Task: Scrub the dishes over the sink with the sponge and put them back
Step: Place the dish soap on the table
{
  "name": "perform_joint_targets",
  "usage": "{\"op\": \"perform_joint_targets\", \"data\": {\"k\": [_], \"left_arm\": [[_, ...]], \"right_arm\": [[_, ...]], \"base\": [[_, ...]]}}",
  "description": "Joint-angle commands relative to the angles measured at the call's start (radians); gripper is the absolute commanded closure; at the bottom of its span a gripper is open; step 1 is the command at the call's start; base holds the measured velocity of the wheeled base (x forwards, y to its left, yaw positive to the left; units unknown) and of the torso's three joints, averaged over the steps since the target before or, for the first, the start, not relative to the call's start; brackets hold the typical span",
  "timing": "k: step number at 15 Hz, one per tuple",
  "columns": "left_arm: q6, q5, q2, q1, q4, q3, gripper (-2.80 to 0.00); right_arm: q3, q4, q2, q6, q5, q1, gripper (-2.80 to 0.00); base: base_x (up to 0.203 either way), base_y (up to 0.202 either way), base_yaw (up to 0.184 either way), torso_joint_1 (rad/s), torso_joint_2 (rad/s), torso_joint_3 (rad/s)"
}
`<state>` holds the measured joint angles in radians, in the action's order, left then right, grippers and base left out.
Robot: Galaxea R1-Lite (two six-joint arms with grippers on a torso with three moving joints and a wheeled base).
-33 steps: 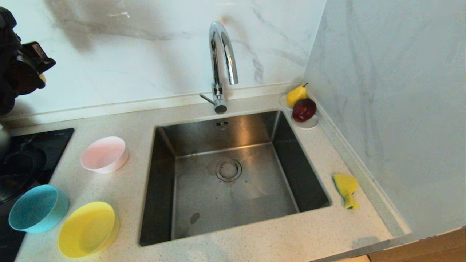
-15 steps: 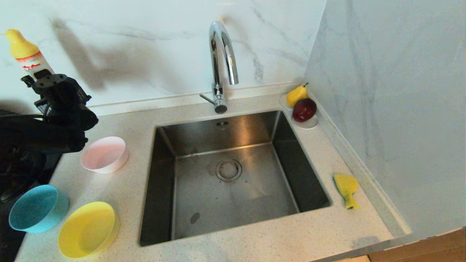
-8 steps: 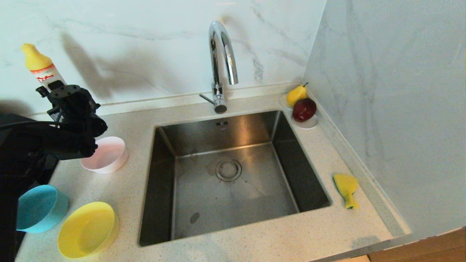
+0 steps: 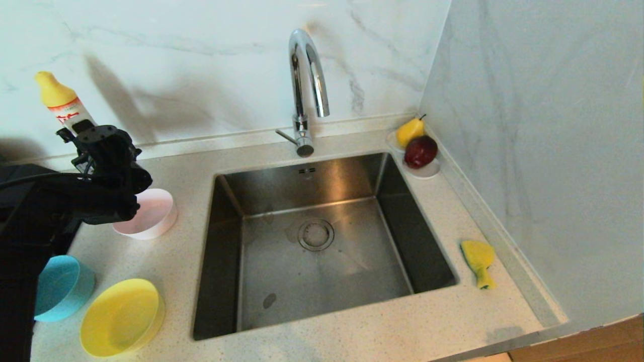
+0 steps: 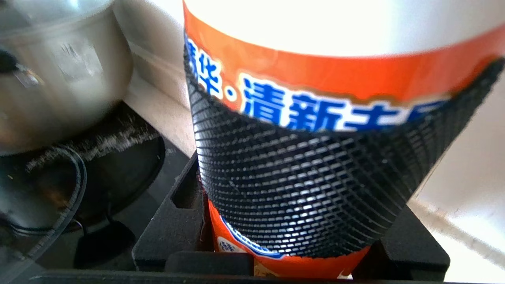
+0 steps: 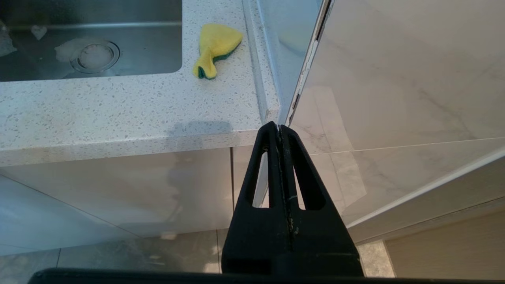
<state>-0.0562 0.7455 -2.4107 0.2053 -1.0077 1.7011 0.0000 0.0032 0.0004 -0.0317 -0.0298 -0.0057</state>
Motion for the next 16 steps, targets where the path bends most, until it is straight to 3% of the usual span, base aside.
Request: {"op": "perform_joint_targets", "data": {"k": [1,16], "left_arm": [[-0.004,0.005,-0.023,0.001,-0.006,0.009,0.00],[-0.017,0.008,-0.101,0.007,-0.035,0.024,0.00]], "right_arm": [[0.000,0.000,0.000,-0.001,0.000,0.001,0.00],[0.000,0.000,0.000,-0.001,0.000,0.000,0.00]], "base": [[0.000,0.000,0.000,0.000,0.00,0.000],[0.000,0.000,0.000,0.000,0.00,0.000]]}}
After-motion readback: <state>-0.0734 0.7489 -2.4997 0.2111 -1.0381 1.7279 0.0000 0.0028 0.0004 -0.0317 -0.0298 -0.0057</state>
